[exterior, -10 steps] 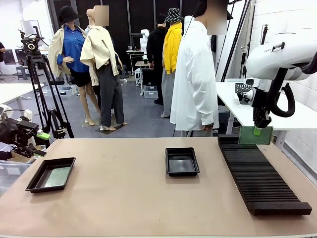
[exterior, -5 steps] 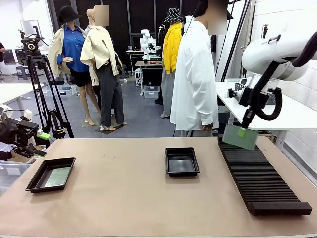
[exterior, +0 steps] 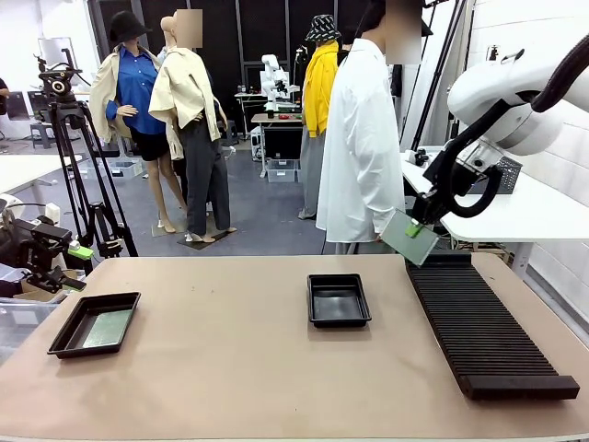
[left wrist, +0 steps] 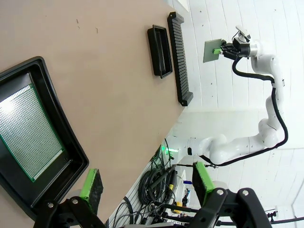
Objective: Inspect and transfer BCBs to ESD trays.
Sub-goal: Pick up the Blank PCB from the PCB Rack and place it in the right ESD tray.
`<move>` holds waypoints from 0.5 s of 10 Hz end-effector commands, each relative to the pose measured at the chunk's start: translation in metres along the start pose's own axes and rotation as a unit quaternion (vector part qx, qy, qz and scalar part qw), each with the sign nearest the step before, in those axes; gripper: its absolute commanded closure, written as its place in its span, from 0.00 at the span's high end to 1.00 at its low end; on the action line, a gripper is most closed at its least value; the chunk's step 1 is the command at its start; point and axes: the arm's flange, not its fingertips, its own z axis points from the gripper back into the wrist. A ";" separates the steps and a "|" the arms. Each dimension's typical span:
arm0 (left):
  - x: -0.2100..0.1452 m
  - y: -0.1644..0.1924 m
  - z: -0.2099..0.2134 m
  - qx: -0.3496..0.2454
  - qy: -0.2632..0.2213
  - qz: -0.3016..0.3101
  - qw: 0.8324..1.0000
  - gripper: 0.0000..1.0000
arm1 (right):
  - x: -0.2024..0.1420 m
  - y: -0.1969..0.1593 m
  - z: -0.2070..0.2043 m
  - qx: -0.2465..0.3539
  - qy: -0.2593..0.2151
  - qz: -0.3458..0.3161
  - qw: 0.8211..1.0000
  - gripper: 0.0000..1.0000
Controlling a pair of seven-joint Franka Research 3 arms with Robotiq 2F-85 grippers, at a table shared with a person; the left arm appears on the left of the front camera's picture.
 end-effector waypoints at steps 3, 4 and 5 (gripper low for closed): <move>-0.001 -0.002 0.001 0.002 -0.002 0.003 1.000 1.00 | 0.040 0.023 -0.029 0.031 -0.028 -0.076 0.996 0.00; -0.001 -0.002 0.001 0.002 -0.002 0.003 1.000 1.00 | 0.047 0.021 -0.039 0.052 -0.029 -0.091 0.994 0.00; -0.001 -0.002 0.001 0.002 -0.002 0.003 1.000 1.00 | 0.053 0.018 -0.051 0.083 -0.031 -0.102 0.991 0.00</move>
